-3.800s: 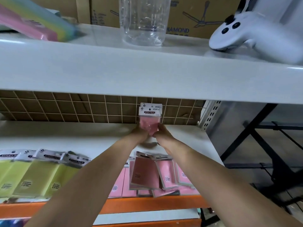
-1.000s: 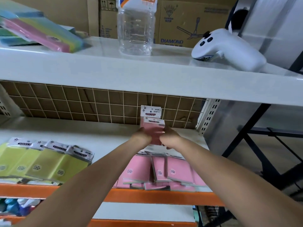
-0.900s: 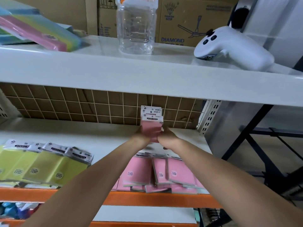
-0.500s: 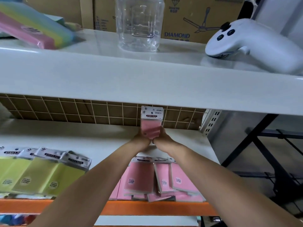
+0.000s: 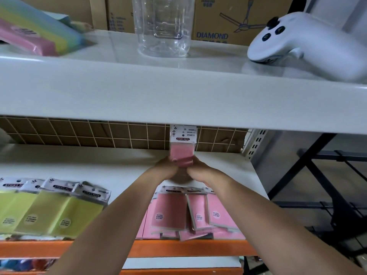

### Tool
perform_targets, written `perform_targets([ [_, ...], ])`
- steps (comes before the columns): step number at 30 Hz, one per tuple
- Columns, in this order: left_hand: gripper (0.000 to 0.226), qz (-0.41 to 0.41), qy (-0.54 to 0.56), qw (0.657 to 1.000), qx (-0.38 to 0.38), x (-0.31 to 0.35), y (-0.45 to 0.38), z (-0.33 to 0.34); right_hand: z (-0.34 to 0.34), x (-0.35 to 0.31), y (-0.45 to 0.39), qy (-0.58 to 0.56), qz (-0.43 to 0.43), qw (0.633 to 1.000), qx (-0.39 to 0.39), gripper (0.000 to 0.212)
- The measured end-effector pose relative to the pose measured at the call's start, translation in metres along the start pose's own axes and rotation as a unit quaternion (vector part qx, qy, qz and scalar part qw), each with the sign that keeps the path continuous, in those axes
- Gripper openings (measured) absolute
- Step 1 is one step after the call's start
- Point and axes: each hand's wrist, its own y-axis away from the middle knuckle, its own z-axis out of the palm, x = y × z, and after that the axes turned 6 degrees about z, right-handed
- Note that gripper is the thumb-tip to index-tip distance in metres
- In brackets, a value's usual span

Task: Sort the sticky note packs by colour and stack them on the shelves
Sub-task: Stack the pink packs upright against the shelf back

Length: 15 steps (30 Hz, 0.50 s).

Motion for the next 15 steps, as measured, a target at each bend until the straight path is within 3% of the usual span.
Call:
perform_targets([
  [2, 0.034, -0.012, -0.002, 1.0, 0.006, 0.001, 0.003, -0.001, 0.002, 0.009, -0.014, -0.001, 0.014, 1.0, 0.002, 0.078],
  [5, 0.042, -0.048, -0.003, 0.999, 0.018, -0.002, 0.005, -0.001, -0.014, -0.03, 0.07, 0.015, 0.036, 0.999, 0.018, 0.055],
  [7, 0.043, -0.051, -0.022, 0.998, 0.014, 0.0, 0.01, -0.003, -0.02, -0.044, 0.1, 0.037, 0.058, 0.997, 0.021, 0.062],
  [12, 0.02, -0.019, -0.073, 0.997, 0.002, 0.002, 0.025, -0.006, -0.038, -0.038, 0.114, 0.038, 0.015, 0.998, 0.039, 0.066],
  [15, 0.022, -0.002, -0.1, 0.995, 0.014, 0.007, 0.042, -0.009, -0.053, -0.033, 0.123, 0.045, 0.006, 0.997, 0.057, 0.047],
])
